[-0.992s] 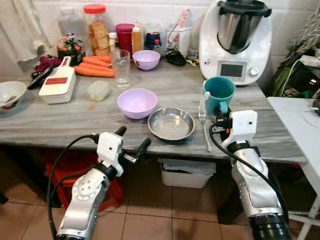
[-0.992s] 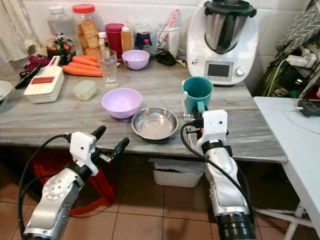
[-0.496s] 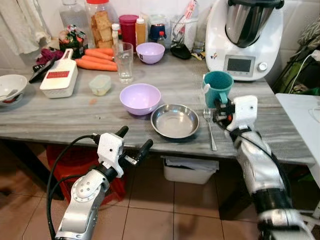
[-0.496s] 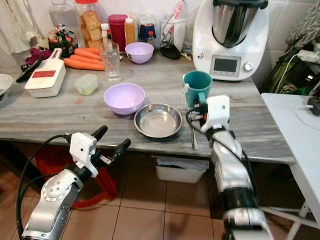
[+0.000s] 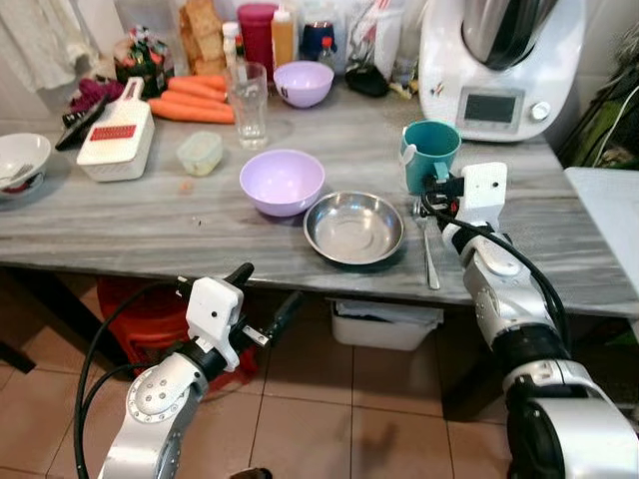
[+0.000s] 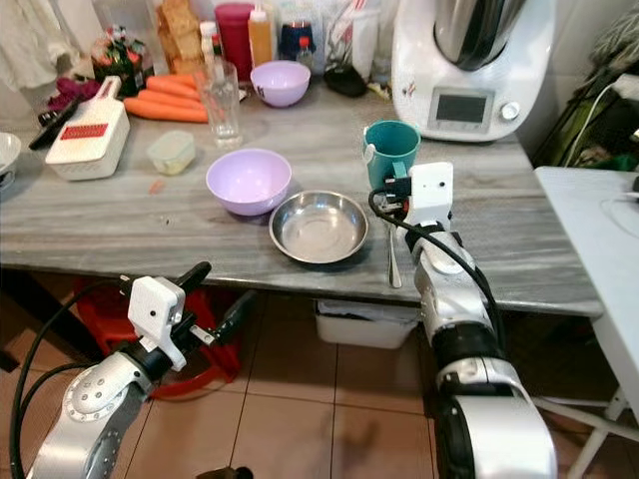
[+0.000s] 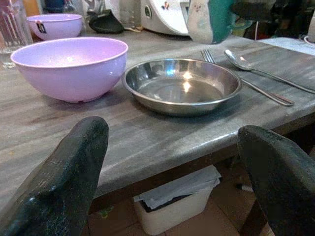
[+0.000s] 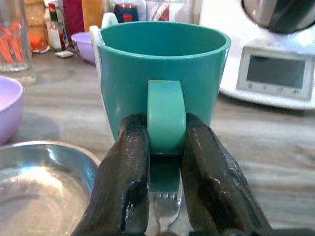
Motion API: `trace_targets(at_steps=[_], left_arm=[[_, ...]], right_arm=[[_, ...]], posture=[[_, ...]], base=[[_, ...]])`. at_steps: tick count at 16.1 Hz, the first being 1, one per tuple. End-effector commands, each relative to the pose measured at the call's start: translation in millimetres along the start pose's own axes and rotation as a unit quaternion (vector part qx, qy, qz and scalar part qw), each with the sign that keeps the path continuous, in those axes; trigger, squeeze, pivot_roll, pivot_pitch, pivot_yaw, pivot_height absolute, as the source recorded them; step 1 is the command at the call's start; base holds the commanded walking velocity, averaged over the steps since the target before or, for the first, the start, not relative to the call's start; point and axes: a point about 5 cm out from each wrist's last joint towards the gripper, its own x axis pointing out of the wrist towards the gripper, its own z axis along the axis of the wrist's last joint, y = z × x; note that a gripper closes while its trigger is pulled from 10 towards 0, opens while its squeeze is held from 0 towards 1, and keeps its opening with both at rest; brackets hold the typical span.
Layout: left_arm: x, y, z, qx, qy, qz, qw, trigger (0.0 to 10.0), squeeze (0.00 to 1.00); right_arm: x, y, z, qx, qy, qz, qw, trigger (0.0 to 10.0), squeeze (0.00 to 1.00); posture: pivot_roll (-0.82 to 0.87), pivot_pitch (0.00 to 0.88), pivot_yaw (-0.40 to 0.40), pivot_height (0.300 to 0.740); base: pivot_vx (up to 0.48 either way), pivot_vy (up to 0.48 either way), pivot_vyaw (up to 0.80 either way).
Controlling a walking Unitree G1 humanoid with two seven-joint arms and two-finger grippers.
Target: Setting the table
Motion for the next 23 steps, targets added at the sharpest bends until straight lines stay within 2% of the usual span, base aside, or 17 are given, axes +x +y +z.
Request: trace_targets(at_steps=[1, 5, 9, 12, 16, 20, 21, 23], left_arm=[[-1.6, -1.7, 4, -0.001, 0.000, -0.007, 1.000, 10.0, 0.00], [-5.7, -3.9, 6, -0.004, 0.007, -0.010, 1.000, 10.0, 0.00], [-8.8, -4.2, 7, -0.006, 0.013, -0.010, 1.000, 10.0, 0.00], [-5.6, -1.2, 10, -0.004, 0.007, -0.004, 1.000, 10.0, 0.00], [3.0, 1.1, 10, -0.008, 0.005, 0.025, 1.000, 10.0, 0.00], [11.5, 8.9, 8, 0.001, 0.002, 0.070, 0.998, 10.0, 0.00], [13.3, 12.7, 7, 0.008, -0.003, 0.095, 0.995, 10.0, 0.00], [15.2, 19.3, 6, 0.017, -0.007, 0.138, 0.990, 10.0, 0.00]], right_arm=[[4.4, -5.7, 9, -0.008, -0.015, -0.012, 1.000, 10.0, 0.00], [5.9, -17.1, 9, -0.022, -0.017, -0.035, 0.999, 10.0, 0.00], [10.1, -14.2, 15, -0.031, -0.030, -0.030, 0.999, 10.0, 0.00], [13.8, -9.3, 24, -0.041, -0.054, -0.025, 0.997, 10.0, 0.00], [10.5, -13.9, 34, -0.046, -0.097, -0.031, 0.994, 10.0, 0.00], [-7.3, -22.8, 30, -0.044, -0.126, -0.059, 0.989, 10.0, 0.00], [-21.4, -25.4, 22, -0.034, -0.124, -0.076, 0.989, 10.0, 0.00], [-37.6, -24.6, 14, -0.031, -0.117, -0.089, 0.989, 10.0, 0.00]], posture=[[0.07, 0.164, 0.020, 0.740], [0.09, 0.179, 0.024, 0.740], [0.10, 0.181, 0.028, 0.740], [0.10, 0.166, 0.024, 0.740], [0.09, 0.117, 0.012, 0.740], [0.07, 0.079, -0.006, 0.740], [0.05, 0.062, -0.012, 0.740], [0.03, 0.044, -0.016, 0.740]], base=[[0.000, 0.000, 0.00], [0.000, 0.000, 0.00], [0.000, 0.000, 0.00], [0.000, 0.000, 0.00], [0.000, 0.000, 0.00], [0.000, 0.000, 0.00], [0.000, 0.000, 0.00], [0.000, 0.000, 0.00]])
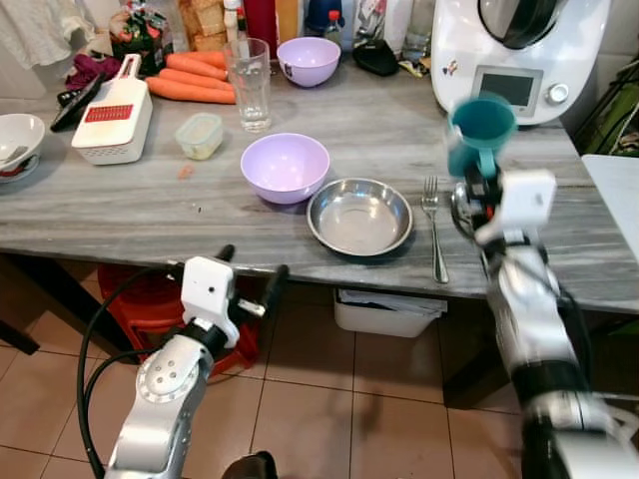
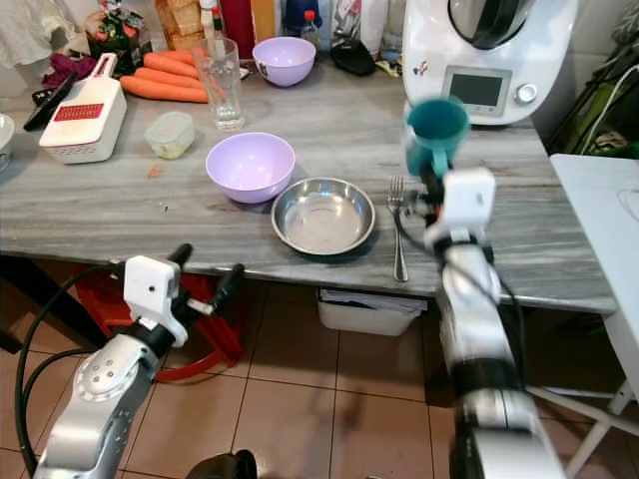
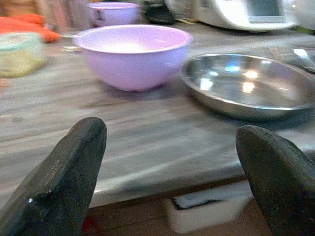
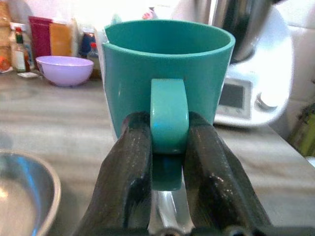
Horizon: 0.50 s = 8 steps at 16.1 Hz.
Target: Setting the table
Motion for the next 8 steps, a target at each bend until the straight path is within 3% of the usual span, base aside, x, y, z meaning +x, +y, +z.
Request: trace_targets(at_steps=[1, 4, 8], left_arm=[[1.9, 5.8, 1, 0.015, -0.006, 0.033, 0.999, 10.0, 0.00], [8.0, 12.7, 0, 0.025, -0.008, 0.072, 0.997, 10.0, 0.00], [14.2, 11.3, 0, 0.005, -0.018, 0.059, 0.998, 10.0, 0.00]], right_arm=[[-5.5, -1.6, 10, 0.003, -0.014, -0.017, 1.000, 10.0, 0.00], [-28.2, 5.6, 10, 0.007, 0.003, -0.022, 1.000, 10.0, 0.00], [-51.4, 16.6, 9, 0.013, 0.024, -0.024, 0.999, 10.0, 0.00]], posture=[[0.02, 0.037, -0.017, 0.740], [0.00, 0.020, -0.019, 0.740], [-0.02, 0.001, -0.020, 0.740]], base=[[0.000, 0.000, 0.00], [0.000, 0.000, 0.00], [0.000, 0.000, 0.00]])
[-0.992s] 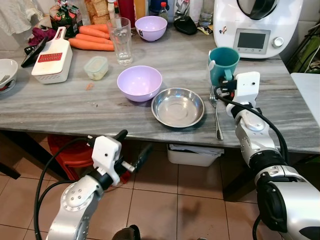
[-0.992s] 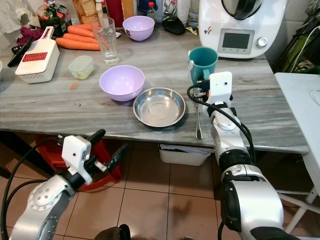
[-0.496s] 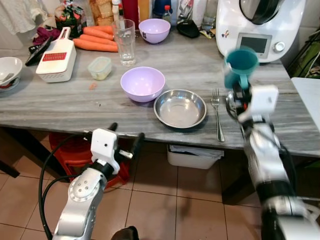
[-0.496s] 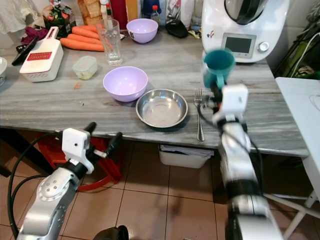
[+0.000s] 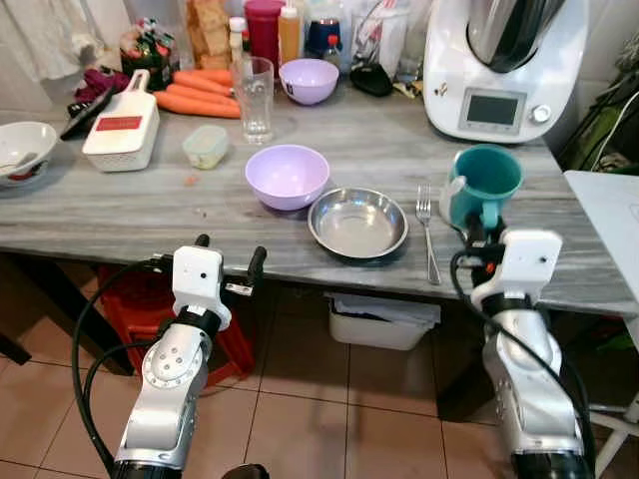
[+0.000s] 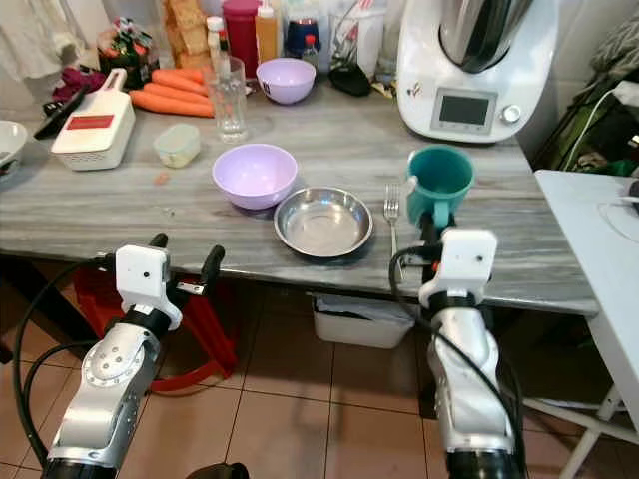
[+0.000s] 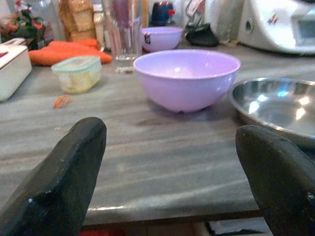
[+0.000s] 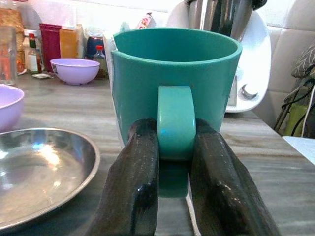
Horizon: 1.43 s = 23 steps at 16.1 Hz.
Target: Setting the table
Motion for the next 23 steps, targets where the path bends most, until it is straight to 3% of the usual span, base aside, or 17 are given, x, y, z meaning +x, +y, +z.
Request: trace_targets(at_steps=[1, 11, 21, 23], left_arm=[[3.2, -2.7, 2, -0.005, -0.008, -0.009, 1.000, 10.0, 0.00], [5.9, -11.5, 0, -0.021, -0.022, -0.041, 0.999, 10.0, 0.00], [3.4, -12.8, -4, -0.023, -0.018, -0.042, 0.999, 10.0, 0.00], [2.9, -12.5, -3, -0.027, -0.023, -0.038, 0.999, 10.0, 0.00]], right_arm=[[3.5, -2.3, 10, -0.001, -0.014, -0.008, 1.000, 10.0, 0.00], [0.2, 1.1, 19, -0.002, 0.006, 0.000, 1.000, 10.0, 0.00], [1.6, 2.7, 23, -0.004, 0.007, 0.010, 1.000, 10.0, 0.00], [1.7, 4.4, 23, -0.005, 0.006, 0.018, 1.000, 10.0, 0.00]], posture=[[-0.02, 0.000, -0.019, 0.740], [-0.03, 0.000, -0.018, 0.740], [-0.03, 0.000, -0.022, 0.740], [-0.03, 0.000, -0.023, 0.740]], base=[[0.000, 0.000, 0.00], [0.407, 0.000, 0.00], [0.418, 0.000, 0.00], [0.000, 0.000, 0.00]])
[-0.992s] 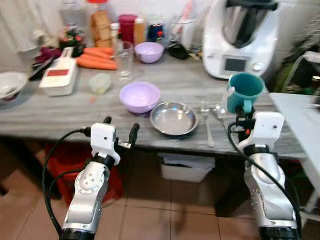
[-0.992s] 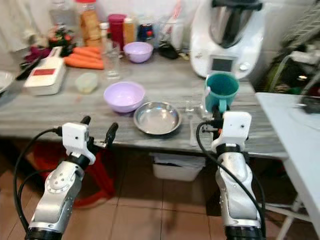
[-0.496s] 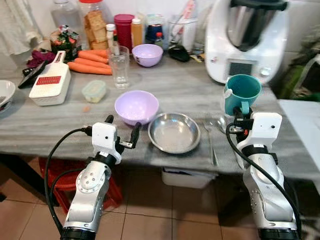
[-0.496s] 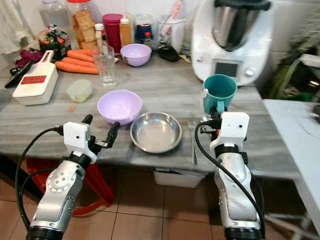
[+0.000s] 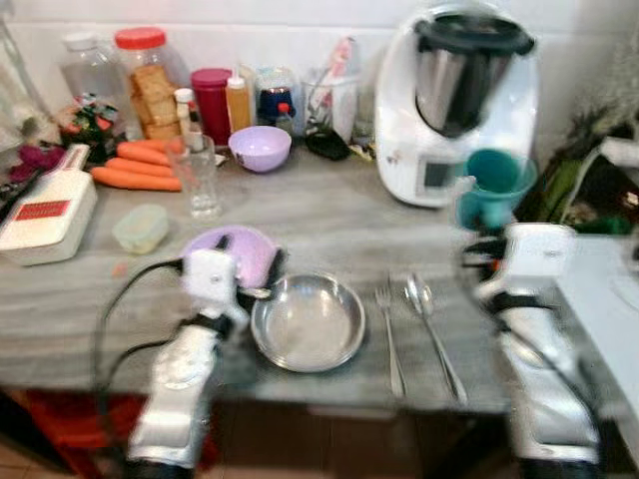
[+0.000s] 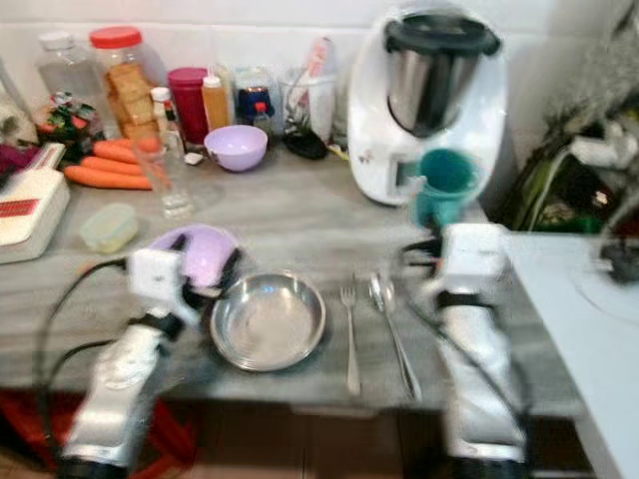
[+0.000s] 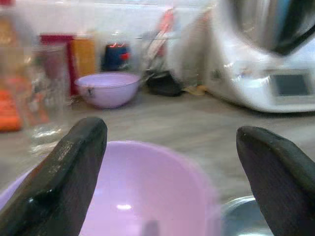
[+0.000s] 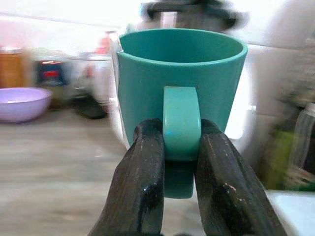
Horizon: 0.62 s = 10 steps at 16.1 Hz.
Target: Setting the table
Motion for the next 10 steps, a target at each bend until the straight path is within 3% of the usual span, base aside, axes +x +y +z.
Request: trace_targets(at_steps=[1, 4, 10], left_arm=[[2.8, -7.2, 2.3, -0.004, -0.006, -0.011, 1.000, 10.0, 0.00], [2.0, -5.5, 4.5, 0.005, -0.015, -0.005, 1.000, 10.0, 0.00], [-0.9, 1.3, 11.4, 0.025, -0.036, 0.013, 0.999, 10.0, 0.00]], right_arm=[[-1.5, -8.4, 3.8, -0.008, -0.008, -0.008, 1.000, 10.0, 0.00], [-1.0, -7.9, 7.3, -0.012, -0.018, 0.004, 1.000, 10.0, 0.00], [1.3, -7.3, 9.0, -0.019, -0.022, 0.013, 0.999, 10.0, 0.00]], posture=[[-0.03, 0.000, -0.023, 0.740], [-0.03, 0.000, -0.024, 0.740], [-0.03, 0.000, -0.024, 0.740]], base=[[0.000, 0.000, 0.00], [0.000, 0.000, 0.00], [0.000, 0.000, 0.78]])
